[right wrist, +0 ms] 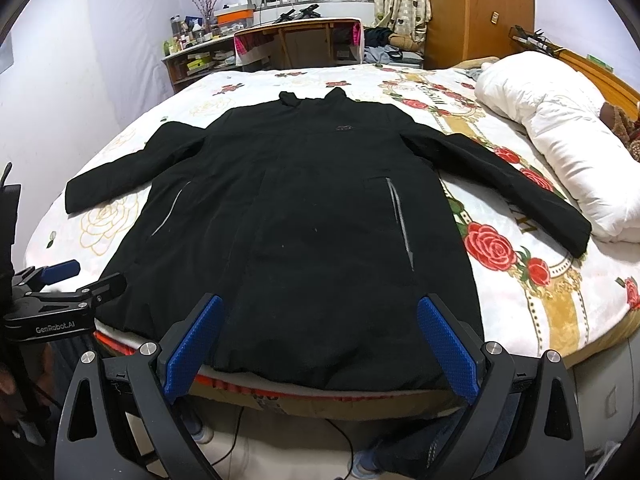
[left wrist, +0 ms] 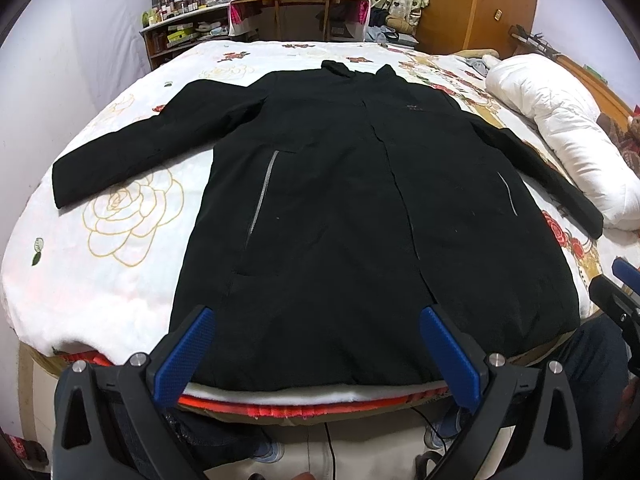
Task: Fold large clothes
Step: 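Reach the left tool to the nearest coat sleeve and grasp its cuff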
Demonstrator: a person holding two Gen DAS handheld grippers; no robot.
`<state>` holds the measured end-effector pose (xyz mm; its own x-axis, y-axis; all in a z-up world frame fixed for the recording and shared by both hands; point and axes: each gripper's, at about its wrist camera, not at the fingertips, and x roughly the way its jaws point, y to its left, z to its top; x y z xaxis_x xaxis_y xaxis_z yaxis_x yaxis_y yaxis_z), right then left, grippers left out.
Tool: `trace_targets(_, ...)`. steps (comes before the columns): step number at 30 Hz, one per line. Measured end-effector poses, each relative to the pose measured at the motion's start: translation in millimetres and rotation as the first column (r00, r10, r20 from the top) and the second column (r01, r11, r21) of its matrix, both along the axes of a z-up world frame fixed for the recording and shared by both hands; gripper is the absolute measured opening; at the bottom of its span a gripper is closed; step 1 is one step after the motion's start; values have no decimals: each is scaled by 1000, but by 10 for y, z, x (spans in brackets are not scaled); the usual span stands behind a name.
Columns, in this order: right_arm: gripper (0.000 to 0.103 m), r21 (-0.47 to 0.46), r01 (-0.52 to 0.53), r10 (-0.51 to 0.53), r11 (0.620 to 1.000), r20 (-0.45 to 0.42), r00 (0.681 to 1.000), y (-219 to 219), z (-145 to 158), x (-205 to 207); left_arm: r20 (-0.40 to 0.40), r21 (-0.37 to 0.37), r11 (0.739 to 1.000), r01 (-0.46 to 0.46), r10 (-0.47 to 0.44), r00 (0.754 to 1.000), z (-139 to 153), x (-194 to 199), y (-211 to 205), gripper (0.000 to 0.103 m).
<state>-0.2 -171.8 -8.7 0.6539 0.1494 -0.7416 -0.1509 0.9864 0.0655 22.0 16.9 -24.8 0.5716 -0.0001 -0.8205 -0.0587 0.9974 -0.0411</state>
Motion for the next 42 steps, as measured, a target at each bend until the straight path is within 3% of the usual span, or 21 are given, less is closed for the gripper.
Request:
trace_targets(10,98,2,-58,58,998,-1,998,235,21,561,19,13,998,-65,65,998,-49,423,383,103)
trace_targets(21,98,-37,-159,159,987,-8,987,780,-128,1455,16,-37,964,-262,263,965,-242,1029,1485,100)
trace_targets(26,98,-49,-195,194,980,-15,981,1043,-213,1813,37,-29,926,-377,378,925,-324,1223,2034,100)
trace_targets(31,98,-60,-233,232,971,-27,972,1262,-293,2038,37,-42,869,-493,495,868,-437,1380,2525,100)
trace_targets(35,98,-70,-265,263,962,-36,964,1434,-373,2209,31,-98,829,-551,556,831,-552,1411,2856,100)
trace_targets(37,98,-72,-276,274,958,-38,961,1512,-410,2294,24,-135,799,-586,594,804,-634,1418,3016,92)
trace_targets(42,98,-68,-294,292,953,-41,956,1617,-496,2427,7,-199,719,-666,681,733,-825,1420,3347,89)
